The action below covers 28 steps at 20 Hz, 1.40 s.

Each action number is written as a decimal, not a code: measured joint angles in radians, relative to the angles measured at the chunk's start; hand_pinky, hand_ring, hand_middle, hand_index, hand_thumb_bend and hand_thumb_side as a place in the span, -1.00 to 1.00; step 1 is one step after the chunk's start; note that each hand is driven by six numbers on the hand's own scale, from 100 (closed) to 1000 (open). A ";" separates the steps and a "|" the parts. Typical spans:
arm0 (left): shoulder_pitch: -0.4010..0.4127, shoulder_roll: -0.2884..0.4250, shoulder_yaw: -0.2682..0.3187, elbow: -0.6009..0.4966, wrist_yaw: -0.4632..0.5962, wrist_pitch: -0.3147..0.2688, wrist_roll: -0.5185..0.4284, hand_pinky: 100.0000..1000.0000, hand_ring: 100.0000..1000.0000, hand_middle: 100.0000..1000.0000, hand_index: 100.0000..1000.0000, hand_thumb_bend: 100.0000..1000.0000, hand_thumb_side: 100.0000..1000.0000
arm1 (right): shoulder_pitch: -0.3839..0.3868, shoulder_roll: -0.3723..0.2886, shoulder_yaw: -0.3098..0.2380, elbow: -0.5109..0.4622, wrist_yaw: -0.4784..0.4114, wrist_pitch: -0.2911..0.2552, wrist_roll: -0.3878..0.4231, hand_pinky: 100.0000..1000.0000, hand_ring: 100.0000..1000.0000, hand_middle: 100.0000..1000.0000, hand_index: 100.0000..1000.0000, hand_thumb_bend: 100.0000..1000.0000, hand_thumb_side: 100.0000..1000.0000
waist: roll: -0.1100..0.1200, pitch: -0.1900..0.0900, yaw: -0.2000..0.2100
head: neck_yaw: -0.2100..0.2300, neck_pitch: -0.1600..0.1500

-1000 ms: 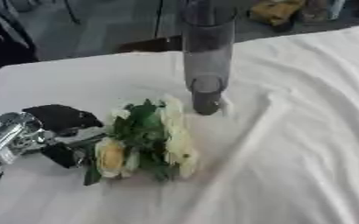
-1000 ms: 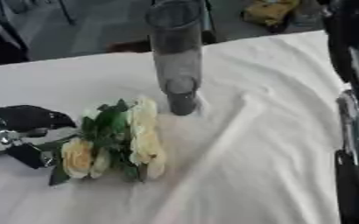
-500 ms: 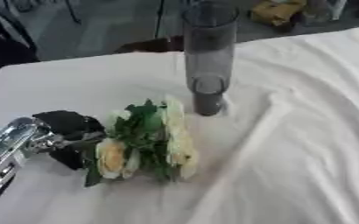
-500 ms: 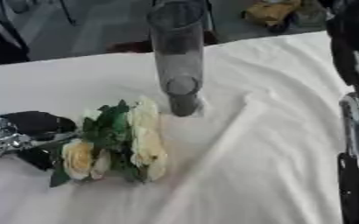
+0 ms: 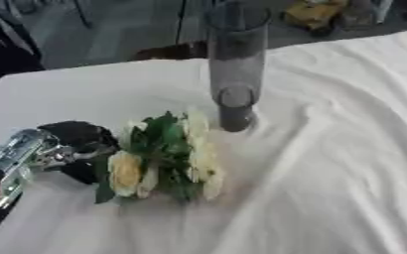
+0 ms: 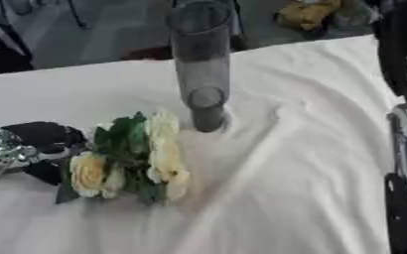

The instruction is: Arrange flowers into the vase.

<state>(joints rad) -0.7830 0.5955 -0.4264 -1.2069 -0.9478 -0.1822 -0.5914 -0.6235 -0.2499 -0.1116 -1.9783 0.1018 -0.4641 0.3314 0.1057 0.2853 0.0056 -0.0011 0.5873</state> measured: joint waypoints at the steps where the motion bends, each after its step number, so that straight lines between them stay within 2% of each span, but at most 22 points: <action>1: -0.001 -0.002 0.002 0.004 0.006 -0.001 0.001 0.29 0.37 0.47 0.72 -0.78 0.13 | -0.001 0.000 -0.001 0.000 0.000 0.000 0.000 0.56 0.63 0.50 0.83 -0.68 1.00 | 0.000 0.000 0.000 | 0.000 0.000; 2: -0.001 -0.003 0.004 0.007 0.010 -0.002 0.002 0.29 0.37 0.47 0.72 -0.78 0.13 | -0.001 0.000 -0.002 0.000 0.000 0.000 0.000 0.56 0.63 0.50 0.83 -0.68 1.00 | 0.000 0.000 0.000 | 0.000 0.000; 3: -0.002 -0.005 0.006 0.010 0.014 -0.003 0.003 0.18 0.18 0.32 0.57 -0.86 0.10 | -0.001 0.000 -0.002 0.000 0.000 0.000 0.000 0.56 0.63 0.49 0.83 -0.68 1.00 | 0.000 0.000 0.000 | 0.000 0.000; 4: -0.002 -0.006 0.006 0.010 0.017 -0.004 0.004 0.14 0.11 0.25 0.50 -0.88 0.09 | -0.001 0.000 -0.003 0.000 0.000 0.000 0.000 0.56 0.63 0.49 0.83 -0.68 1.00 | 0.000 0.000 0.000 | 0.000 0.000; 6: -0.002 -0.006 0.008 0.010 0.024 -0.005 0.013 0.12 0.09 0.23 0.49 -0.89 0.09 | -0.001 0.000 -0.005 0.001 0.000 0.000 -0.001 0.56 0.63 0.49 0.83 -0.68 1.00 | 0.000 0.002 0.000 | 0.000 0.000; 7: -0.001 -0.006 0.008 0.009 0.027 -0.005 0.018 -0.01 -0.05 0.10 0.35 -0.96 0.05 | -0.001 0.000 -0.005 0.002 0.000 -0.001 -0.001 0.56 0.63 0.49 0.83 -0.68 1.00 | 0.000 0.003 0.000 | 0.000 0.000; 8: -0.001 -0.006 0.008 0.009 0.028 -0.003 0.023 -0.07 -0.10 0.07 0.30 -1.00 0.04 | -0.001 0.000 -0.005 0.003 0.000 -0.001 -0.002 0.56 0.63 0.49 0.83 -0.68 1.00 | 0.000 0.003 0.000 | 0.000 0.000; 12: 0.000 -0.008 0.005 0.003 0.009 0.010 0.061 -0.22 -0.22 -0.01 0.20 -1.00 0.00 | -0.001 0.000 -0.005 0.005 0.000 -0.001 -0.002 0.56 0.63 0.49 0.83 -0.68 1.00 | -0.001 0.005 -0.001 | 0.000 -0.003; 14: 0.000 -0.011 0.000 0.006 -0.012 0.014 0.086 -0.40 -0.40 -0.13 0.09 -1.00 -0.06 | -0.001 0.000 -0.005 0.005 0.000 -0.001 -0.003 0.56 0.62 0.49 0.83 -0.69 1.00 | -0.001 0.005 -0.004 | 0.001 -0.007; 19: -0.008 -0.034 -0.010 0.038 -0.066 0.005 0.139 -0.56 -0.58 -0.28 -0.07 -1.00 -0.10 | -0.001 0.000 -0.006 0.005 -0.002 0.001 -0.004 0.56 0.62 0.48 0.83 -0.69 1.00 | -0.001 0.008 -0.006 | 0.005 -0.008; 23: -0.013 -0.045 -0.010 0.061 -0.079 -0.006 0.174 -0.81 -0.88 -0.55 -0.33 -1.00 -0.13 | 0.000 0.000 -0.007 0.005 -0.003 0.001 -0.005 0.56 0.62 0.48 0.83 -0.70 1.00 | -0.001 0.008 -0.006 | 0.005 -0.008; 27: -0.014 -0.051 -0.010 0.081 -0.078 -0.011 0.204 -0.81 -0.88 -0.55 -0.33 -1.00 -0.13 | 0.000 0.000 -0.011 0.005 -0.004 0.003 -0.007 0.56 0.62 0.48 0.83 -0.70 1.00 | 0.000 0.008 -0.006 | 0.005 -0.009; 28: -0.015 -0.052 -0.010 0.084 -0.077 -0.012 0.208 -1.00 -1.00 -0.78 -0.57 -1.00 -0.18 | 0.000 0.000 -0.011 0.005 -0.004 0.004 -0.008 0.56 0.62 0.48 0.83 -0.70 1.00 | 0.000 0.008 -0.006 | 0.005 -0.009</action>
<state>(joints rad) -0.7979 0.5437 -0.4362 -1.1226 -1.0251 -0.1944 -0.3830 -0.6238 -0.2501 -0.1229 -1.9730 0.0978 -0.4600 0.3238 0.1054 0.2929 -0.0006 0.0039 0.5788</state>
